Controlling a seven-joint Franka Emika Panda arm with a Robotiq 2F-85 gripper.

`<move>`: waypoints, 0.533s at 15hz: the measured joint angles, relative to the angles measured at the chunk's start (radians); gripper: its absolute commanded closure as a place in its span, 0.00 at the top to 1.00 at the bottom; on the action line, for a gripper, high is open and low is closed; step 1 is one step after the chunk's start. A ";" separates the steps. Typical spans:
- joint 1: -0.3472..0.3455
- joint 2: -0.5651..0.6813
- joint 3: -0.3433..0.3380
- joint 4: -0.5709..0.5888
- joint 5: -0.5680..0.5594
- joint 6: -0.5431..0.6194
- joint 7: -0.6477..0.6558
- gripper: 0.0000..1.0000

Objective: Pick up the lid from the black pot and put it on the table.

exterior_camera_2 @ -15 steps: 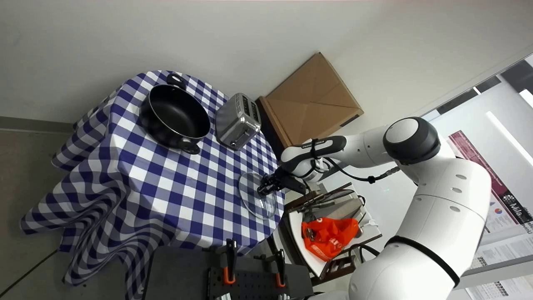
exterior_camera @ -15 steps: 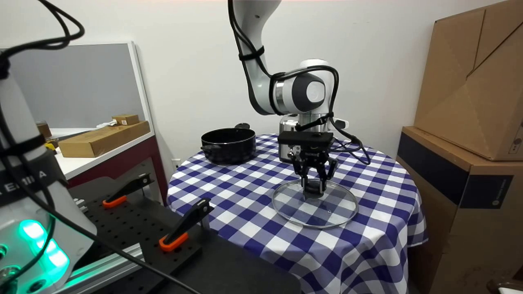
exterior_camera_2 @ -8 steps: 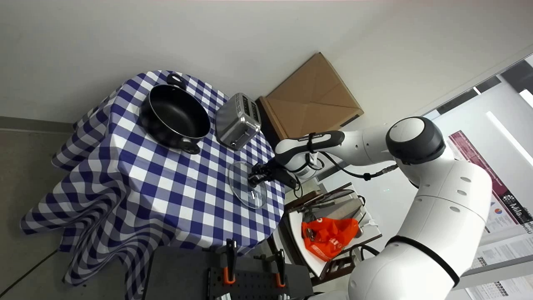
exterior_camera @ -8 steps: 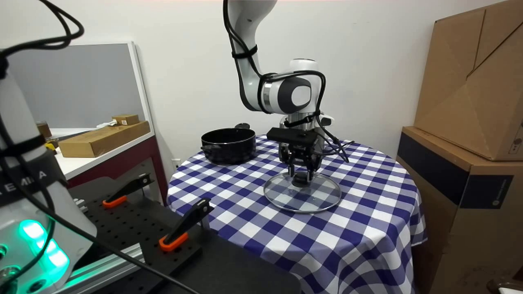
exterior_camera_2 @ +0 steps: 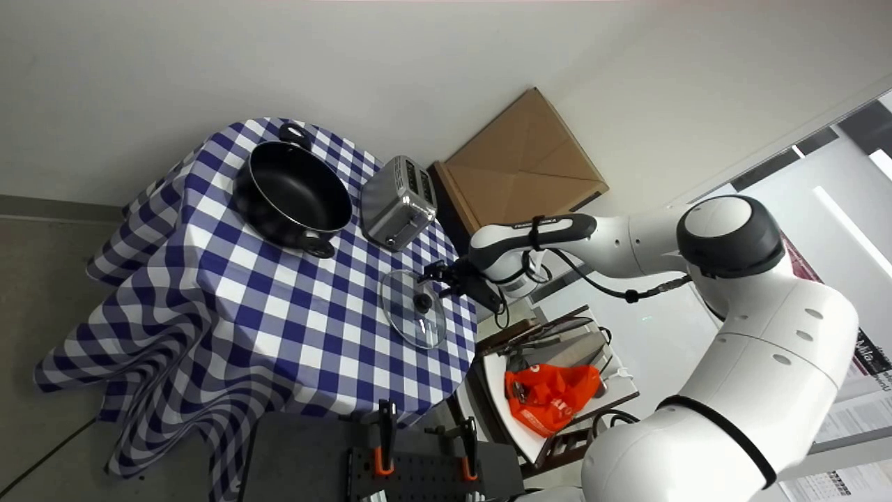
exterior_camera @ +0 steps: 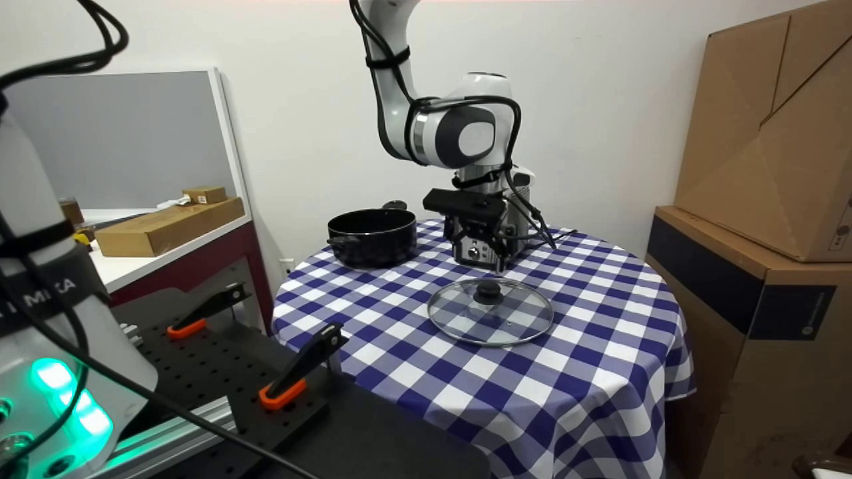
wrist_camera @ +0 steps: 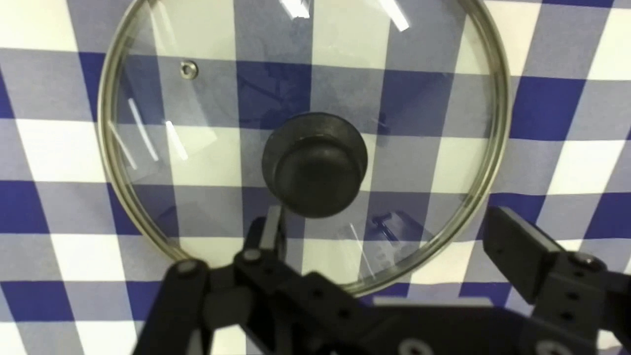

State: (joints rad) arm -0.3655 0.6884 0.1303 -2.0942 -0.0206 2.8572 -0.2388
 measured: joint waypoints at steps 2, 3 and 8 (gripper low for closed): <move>0.017 -0.071 0.013 -0.030 0.000 -0.027 0.000 1.00; 0.036 -0.113 0.018 -0.041 0.000 -0.052 0.004 1.00; 0.245 -0.291 0.005 -0.049 -0.002 -0.160 0.146 1.00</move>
State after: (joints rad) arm -0.1203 0.3978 0.1349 -2.1431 -0.0223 2.6973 -0.0924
